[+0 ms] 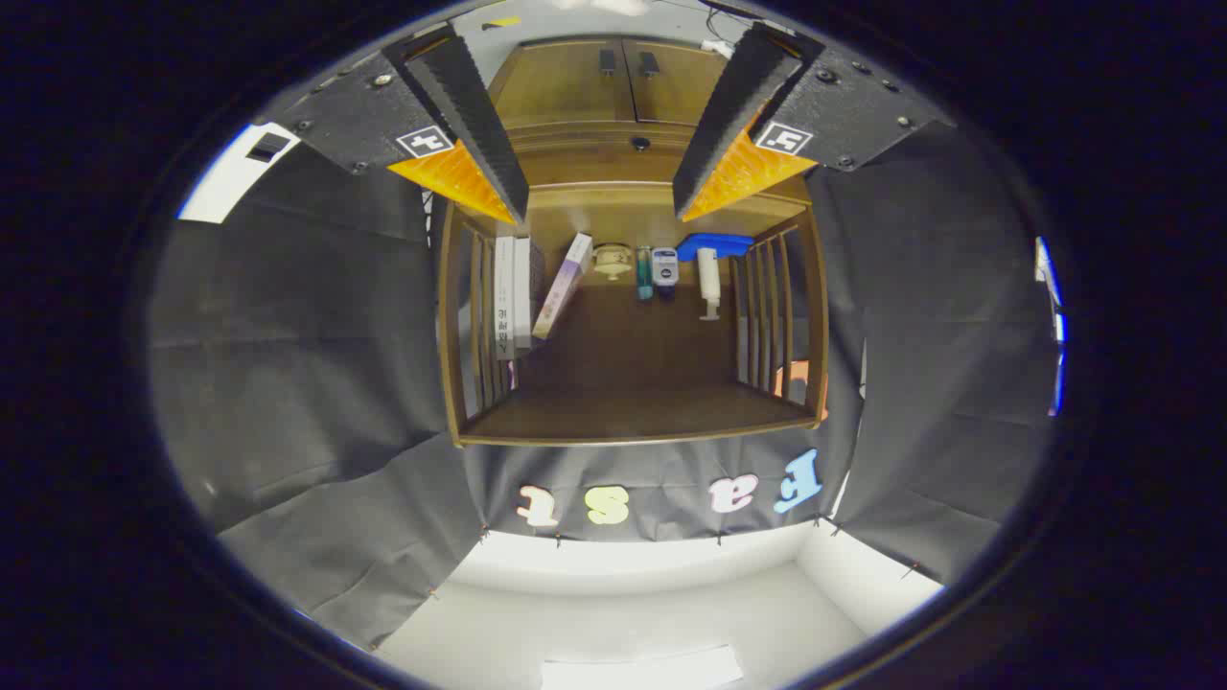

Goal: Pull open the drawer, take out the items inside it, and place them on the countertop above the cabinet.

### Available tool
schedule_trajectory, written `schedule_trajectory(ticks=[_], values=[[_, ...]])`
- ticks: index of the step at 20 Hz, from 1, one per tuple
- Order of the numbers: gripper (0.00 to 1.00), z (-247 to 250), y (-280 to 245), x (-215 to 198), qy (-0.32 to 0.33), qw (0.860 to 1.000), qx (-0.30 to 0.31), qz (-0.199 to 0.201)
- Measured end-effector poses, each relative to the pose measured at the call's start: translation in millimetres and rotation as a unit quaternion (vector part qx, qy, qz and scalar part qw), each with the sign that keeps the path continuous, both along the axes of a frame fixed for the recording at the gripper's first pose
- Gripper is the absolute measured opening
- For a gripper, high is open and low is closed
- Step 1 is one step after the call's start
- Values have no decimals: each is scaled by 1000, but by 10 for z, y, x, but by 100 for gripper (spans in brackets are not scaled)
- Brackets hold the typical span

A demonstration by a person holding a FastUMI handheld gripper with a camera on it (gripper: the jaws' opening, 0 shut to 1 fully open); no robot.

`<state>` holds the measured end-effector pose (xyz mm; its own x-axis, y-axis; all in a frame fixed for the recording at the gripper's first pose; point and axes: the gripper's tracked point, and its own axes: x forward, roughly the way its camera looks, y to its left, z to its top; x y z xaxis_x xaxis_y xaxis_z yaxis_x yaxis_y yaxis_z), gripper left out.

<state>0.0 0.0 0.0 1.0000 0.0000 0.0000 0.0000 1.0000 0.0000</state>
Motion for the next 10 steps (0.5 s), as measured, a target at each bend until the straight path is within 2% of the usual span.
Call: schedule_trajectory(ticks=[10], values=[[99, -14, 111, -38, 2, 1000, -17, 17]])
